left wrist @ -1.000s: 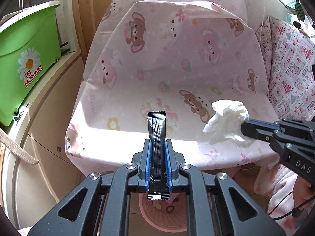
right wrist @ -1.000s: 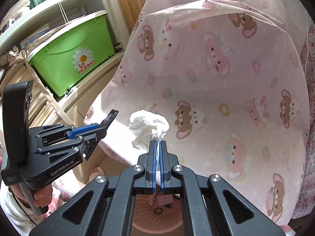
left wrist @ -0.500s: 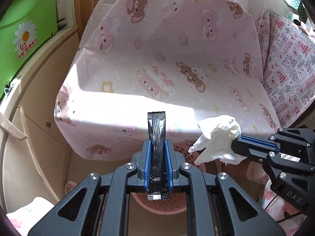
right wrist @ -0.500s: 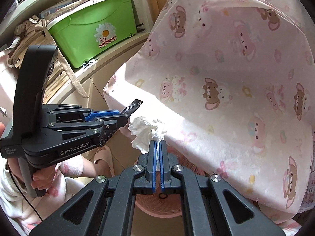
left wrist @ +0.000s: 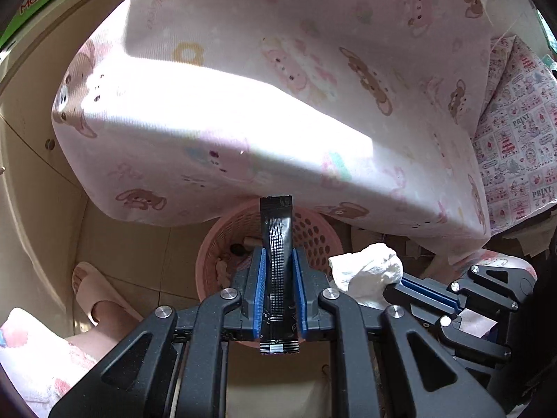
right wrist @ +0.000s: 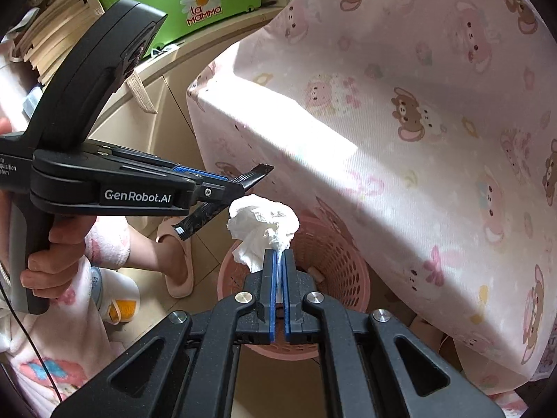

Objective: Collect trash
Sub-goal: 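Carry the comb and tissue over the wastebasket with both tools, then open both tools to drop the comb and tissue into the wastebasket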

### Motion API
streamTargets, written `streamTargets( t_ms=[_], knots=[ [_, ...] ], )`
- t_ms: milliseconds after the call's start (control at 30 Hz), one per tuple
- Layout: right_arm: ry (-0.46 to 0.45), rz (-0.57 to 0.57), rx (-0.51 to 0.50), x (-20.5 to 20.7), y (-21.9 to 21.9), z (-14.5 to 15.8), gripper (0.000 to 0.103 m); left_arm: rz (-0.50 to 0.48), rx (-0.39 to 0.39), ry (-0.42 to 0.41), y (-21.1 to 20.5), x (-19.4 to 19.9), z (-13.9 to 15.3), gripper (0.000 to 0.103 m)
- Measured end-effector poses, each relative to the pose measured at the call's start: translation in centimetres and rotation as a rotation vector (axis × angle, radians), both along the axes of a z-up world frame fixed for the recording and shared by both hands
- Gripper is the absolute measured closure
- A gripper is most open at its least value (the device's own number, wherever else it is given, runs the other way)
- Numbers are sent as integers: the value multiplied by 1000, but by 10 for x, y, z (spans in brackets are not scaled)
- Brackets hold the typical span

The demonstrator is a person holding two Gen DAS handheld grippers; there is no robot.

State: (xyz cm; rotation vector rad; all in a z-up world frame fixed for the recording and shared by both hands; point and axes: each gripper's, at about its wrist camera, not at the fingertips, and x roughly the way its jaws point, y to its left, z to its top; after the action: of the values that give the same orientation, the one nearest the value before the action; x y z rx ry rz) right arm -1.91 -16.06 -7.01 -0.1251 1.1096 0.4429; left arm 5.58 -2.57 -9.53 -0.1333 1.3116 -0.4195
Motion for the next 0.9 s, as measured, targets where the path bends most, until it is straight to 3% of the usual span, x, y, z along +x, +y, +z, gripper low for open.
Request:
streamTargets(
  t_ms=[233,367,533,700,900],
  knots=[
    [106,-4,-92,11,10,-47,100,32,116,127,0,6,-48,89],
    [137,-32,-159,17,7,-68,100,48,52,260,5,8,-77,88],
    [183,-61,-183,21,4,-90,99,56,103,300,5,6,-97,87],
    [161,-20,-269,19,19,-103,99,76,128,351,6,9,-116,85],
    [194,-37,-267,21,18,-107,98,111,97,401,12,11,-124,86]
  ],
)
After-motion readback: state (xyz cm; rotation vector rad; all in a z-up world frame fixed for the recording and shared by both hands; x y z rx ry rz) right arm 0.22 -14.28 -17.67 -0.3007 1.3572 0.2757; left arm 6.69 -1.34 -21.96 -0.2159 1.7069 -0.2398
